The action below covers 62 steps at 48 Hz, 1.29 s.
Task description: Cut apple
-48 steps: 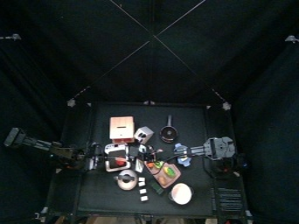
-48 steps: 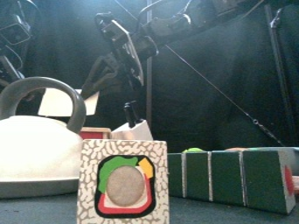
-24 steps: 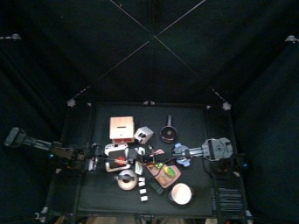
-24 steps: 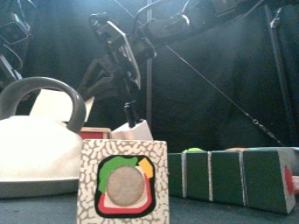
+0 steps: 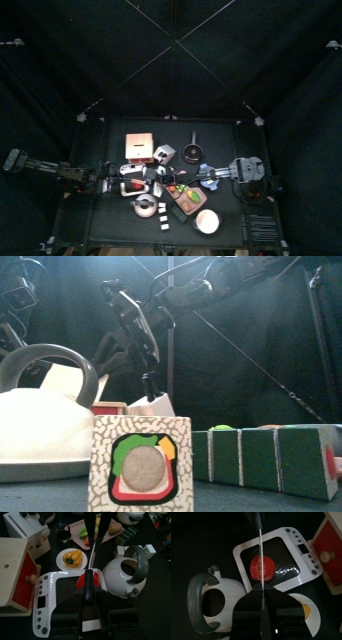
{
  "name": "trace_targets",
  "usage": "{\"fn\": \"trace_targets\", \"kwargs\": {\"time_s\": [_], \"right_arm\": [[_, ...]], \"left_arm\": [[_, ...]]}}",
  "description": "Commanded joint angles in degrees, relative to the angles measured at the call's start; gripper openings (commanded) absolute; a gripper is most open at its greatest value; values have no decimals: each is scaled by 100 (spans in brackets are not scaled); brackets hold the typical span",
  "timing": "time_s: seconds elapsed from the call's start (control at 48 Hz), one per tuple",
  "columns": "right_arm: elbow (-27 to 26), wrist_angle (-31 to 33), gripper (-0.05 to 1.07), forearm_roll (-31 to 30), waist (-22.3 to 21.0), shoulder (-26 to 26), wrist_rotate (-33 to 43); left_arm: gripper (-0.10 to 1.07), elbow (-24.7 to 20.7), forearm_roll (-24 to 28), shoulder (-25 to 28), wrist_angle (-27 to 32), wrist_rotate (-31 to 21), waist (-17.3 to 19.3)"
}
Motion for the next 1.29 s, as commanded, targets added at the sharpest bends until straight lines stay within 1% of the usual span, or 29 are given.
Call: {"fn": "trace_targets", "kwargs": {"time_s": [0.0, 0.5, 0.854, 1.021, 1.271], "right_arm": [[-272, -123, 28, -9, 53, -149, -18], [-281, -123, 28, -9, 62, -202, -53], [-316, -123, 28, -158, 105, -255, -26], [-308, -123, 28, -158, 97, -334, -35], [-325, -132, 28, -158, 114, -352, -44]], "left_arm": [[55, -79, 18, 26, -70, 9, 53], [55, -105, 26, 26, -62, 18, 35], [55, -193, 70, 18, -70, 26, 26], [55, -193, 88, 26, -114, 167, 26], [55, -211, 26, 26, -193, 237, 26]]}}
